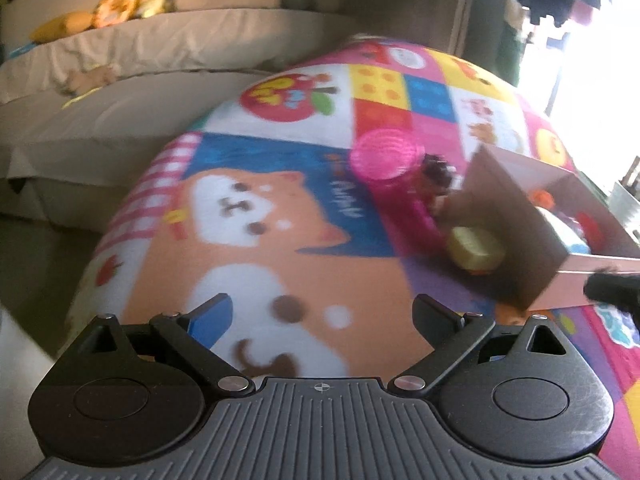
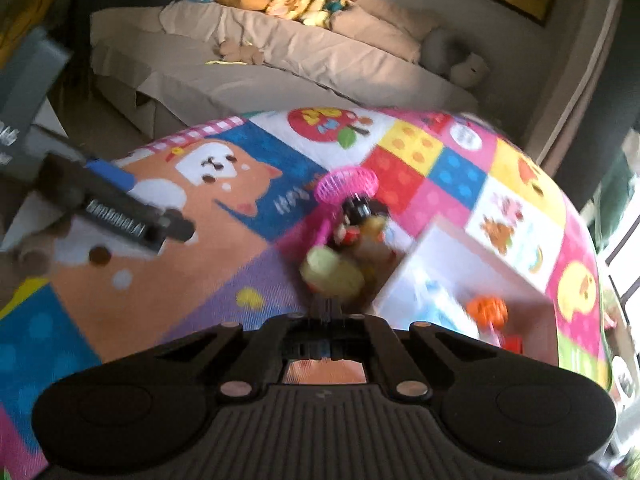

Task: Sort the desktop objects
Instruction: 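Carry the orange toy and red lid into the pink box and release them, then grasp the black-and-red doll with the right tool while the left tool grasps the yellow-green square toy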

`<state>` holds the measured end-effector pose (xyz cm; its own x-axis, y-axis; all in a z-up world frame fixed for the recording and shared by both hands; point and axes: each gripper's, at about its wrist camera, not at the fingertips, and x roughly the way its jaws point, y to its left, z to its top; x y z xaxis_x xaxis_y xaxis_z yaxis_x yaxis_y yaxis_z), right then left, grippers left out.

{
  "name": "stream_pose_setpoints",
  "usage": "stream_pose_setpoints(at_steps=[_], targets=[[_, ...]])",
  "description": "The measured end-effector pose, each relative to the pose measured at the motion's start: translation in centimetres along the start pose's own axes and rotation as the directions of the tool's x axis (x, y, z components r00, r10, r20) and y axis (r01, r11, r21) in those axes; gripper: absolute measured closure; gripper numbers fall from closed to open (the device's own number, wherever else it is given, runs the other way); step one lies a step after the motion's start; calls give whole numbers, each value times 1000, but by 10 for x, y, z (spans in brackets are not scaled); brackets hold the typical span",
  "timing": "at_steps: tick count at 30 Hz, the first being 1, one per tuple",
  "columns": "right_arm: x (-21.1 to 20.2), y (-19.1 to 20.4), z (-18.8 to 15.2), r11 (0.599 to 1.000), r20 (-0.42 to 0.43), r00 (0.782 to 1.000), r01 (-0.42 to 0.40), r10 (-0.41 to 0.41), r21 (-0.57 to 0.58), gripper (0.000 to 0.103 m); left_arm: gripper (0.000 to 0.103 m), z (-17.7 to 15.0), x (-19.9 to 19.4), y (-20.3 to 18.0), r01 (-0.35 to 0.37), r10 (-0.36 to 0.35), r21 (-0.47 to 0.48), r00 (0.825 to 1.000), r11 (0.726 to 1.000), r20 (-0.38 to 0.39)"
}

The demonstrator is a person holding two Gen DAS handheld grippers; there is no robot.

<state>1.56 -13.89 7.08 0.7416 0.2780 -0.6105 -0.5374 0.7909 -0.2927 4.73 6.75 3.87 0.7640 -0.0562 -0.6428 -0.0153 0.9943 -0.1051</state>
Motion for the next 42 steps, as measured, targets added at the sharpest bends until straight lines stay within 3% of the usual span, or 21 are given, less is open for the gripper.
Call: stream_pose_setpoints(at_steps=[3,5,6,8,9,12,17,19,22,30,32,33,36,39,42], targets=[[-4,-12,-26,997,-24,1000,7,-5,75,96,4,5,7,-24,46,-47,64,999,997,10],[-3,-20,-41,991,-41,999,19,-13,136,78,4,7,11,-44,99,-103,126,994,987,21],[-3,-24,-47,985,-44,999,25,-18,170,73,6,9,15,-54,128,-133,159,991,979,23],[-2,-34,-60,967,-50,998,35,-23,254,60,21,13,28,-69,173,-175,176,985,969,-2],[-1,-38,-65,957,-54,998,42,-27,288,58,27,16,35,-74,187,-186,166,982,968,-22],[1,-46,-78,934,-69,996,74,-53,351,51,28,26,59,-82,199,-193,117,979,973,-59],[7,-51,-92,921,-85,995,88,-60,380,39,30,32,84,-92,205,-194,131,977,970,-88],[10,-52,-95,918,-94,994,89,-57,387,39,42,32,86,-92,219,-210,132,974,967,-82],[12,-52,-91,920,-83,995,77,-49,385,39,52,31,81,-89,199,-191,146,979,969,-66],[-5,-51,-41,969,79,996,7,-28,247,39,55,2,21,-50,138,-136,150,990,979,-22],[-2,-51,-18,978,116,993,-23,-1,207,39,62,-5,8,-31,88,-87,117,996,989,-13],[2,-51,-7,980,125,992,-41,16,194,39,70,-7,4,-23,60,-58,100,998,993,-15],[32,-52,31,978,116,990,-95,74,186,39,65,-11,-2,3,4,-3,31,999,1000,-35],[77,-49,68,974,50,993,-111,104,198,41,50,-11,-8,16,21,-21,-4,999,1000,-25],[126,-44,94,972,-46,995,-78,91,221,47,40,-11,-11,18,47,-47,-4,999,999,-7]])
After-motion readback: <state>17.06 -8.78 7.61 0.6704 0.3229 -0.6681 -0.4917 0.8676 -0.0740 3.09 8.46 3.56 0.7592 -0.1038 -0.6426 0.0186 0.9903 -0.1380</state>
